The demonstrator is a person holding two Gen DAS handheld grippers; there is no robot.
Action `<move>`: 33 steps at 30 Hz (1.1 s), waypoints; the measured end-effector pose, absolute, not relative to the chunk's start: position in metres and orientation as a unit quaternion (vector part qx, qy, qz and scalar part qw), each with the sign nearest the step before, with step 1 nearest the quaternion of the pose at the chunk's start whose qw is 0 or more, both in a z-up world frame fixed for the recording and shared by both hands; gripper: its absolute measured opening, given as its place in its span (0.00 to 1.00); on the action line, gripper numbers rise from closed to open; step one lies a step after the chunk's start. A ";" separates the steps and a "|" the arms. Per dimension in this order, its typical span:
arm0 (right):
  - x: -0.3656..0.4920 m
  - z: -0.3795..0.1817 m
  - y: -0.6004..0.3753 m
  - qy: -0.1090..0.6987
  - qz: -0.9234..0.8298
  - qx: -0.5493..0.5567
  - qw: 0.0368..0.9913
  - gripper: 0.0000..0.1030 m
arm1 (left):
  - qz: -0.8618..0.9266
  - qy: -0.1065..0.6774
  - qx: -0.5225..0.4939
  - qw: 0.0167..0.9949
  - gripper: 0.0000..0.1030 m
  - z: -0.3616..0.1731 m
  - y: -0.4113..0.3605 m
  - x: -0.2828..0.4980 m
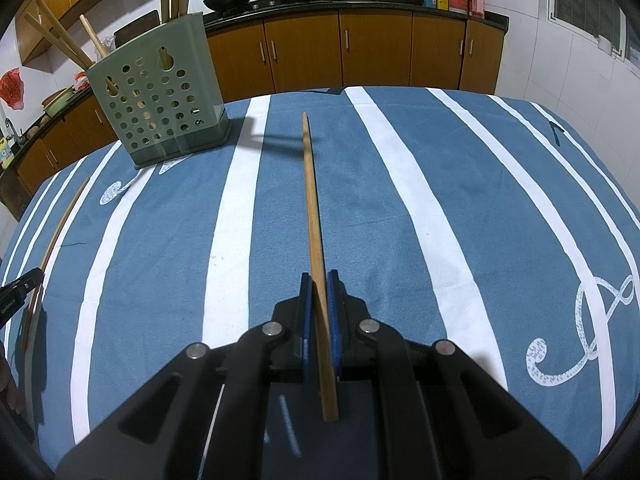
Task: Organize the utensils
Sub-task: 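Carry the chopsticks with both tools up over the green holder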
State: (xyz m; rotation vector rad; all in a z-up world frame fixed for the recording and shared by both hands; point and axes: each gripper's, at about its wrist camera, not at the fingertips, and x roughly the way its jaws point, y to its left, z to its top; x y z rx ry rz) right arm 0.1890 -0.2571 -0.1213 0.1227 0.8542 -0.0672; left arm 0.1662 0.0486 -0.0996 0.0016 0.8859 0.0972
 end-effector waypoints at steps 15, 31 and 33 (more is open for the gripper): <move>0.178 -0.121 -0.261 0.414 -0.023 0.067 0.908 0.08 | 0.031 0.428 -0.001 0.903 0.08 -0.100 0.048 0.157; 0.155 -0.072 -0.266 0.354 -0.023 0.071 0.932 0.08 | 0.005 0.371 -0.034 0.928 0.08 -0.049 0.058 0.141; 0.153 -0.061 -0.267 0.340 -0.021 0.072 0.937 0.08 | 0.003 0.357 -0.035 0.933 0.08 -0.038 0.058 0.140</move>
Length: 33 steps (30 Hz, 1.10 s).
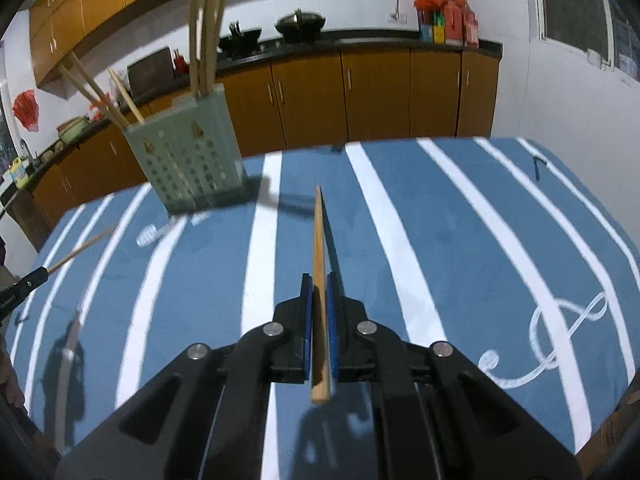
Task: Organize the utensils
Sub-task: 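Carry the chopsticks with both tools up over the green holder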
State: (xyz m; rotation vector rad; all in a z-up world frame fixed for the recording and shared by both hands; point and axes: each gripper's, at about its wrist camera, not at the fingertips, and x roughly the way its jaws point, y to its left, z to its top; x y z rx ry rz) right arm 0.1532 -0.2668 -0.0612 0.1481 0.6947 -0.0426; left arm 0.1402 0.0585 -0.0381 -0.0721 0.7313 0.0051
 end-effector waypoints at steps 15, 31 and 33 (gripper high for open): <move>0.148 0.002 -0.263 0.261 -0.010 0.070 0.963 0.08 | -0.010 0.291 -0.040 0.956 0.07 0.015 0.058 0.142; 0.152 0.033 -0.250 0.226 0.012 0.056 0.972 0.08 | -0.035 0.264 -0.029 0.963 0.07 0.040 0.046 0.147; 0.153 0.043 -0.247 0.218 0.022 0.052 0.974 0.08 | -0.043 0.260 -0.030 0.964 0.07 0.046 0.043 0.149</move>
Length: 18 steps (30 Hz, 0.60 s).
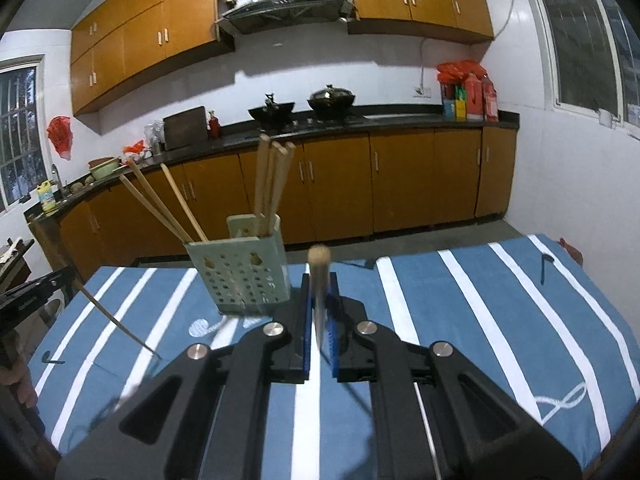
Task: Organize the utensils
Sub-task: 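Carry the chopsticks with both tools up over the green holder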
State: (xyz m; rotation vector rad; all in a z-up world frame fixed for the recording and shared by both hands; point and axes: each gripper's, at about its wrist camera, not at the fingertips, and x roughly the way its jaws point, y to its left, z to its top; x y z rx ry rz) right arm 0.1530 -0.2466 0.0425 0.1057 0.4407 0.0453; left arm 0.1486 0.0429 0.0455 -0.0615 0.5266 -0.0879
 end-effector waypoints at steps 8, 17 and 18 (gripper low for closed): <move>0.154 0.096 -0.234 0.161 0.063 0.050 0.984 0.08 | -0.094 0.216 -0.030 0.971 0.07 0.088 0.017 0.154; 0.174 0.144 -0.221 0.101 0.088 0.045 0.990 0.08 | -0.140 0.155 -0.054 0.976 0.07 0.145 -0.010 0.175; 0.177 0.150 -0.222 0.091 0.088 0.050 0.991 0.08 | -0.142 0.149 -0.056 0.977 0.07 0.148 -0.011 0.177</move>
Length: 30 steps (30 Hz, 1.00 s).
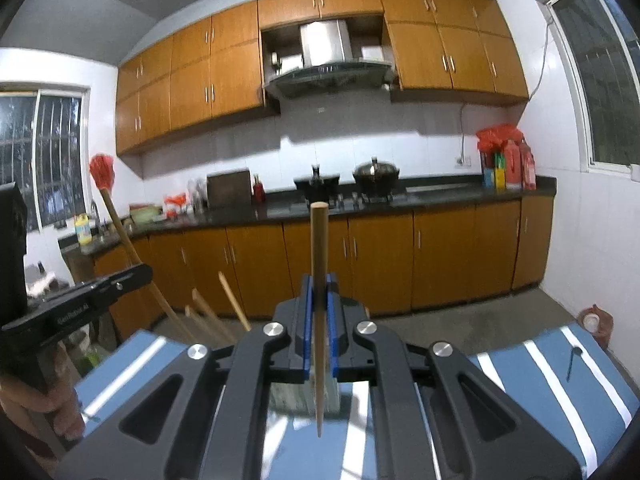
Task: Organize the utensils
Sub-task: 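Carry the chopsticks with both tools up over the green holder, then open both tools to drop the chopsticks into the green holder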
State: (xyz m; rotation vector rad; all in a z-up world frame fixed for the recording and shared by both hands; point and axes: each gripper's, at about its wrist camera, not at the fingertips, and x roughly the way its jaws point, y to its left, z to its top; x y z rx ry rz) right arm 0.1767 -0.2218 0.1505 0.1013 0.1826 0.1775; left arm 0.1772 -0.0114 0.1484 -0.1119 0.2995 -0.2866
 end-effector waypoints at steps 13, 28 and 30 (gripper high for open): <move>0.239 0.166 -0.213 0.029 0.078 0.080 0.993 0.08 | -0.125 0.107 -0.056 0.985 0.07 0.142 -0.034 0.218; 0.301 0.103 -0.204 0.111 0.083 0.092 0.986 0.11 | -0.115 0.122 -0.049 0.985 0.07 0.097 -0.032 0.251; 0.303 0.100 -0.205 0.116 0.083 0.090 0.986 0.11 | -0.113 0.122 -0.050 0.985 0.07 0.099 -0.032 0.252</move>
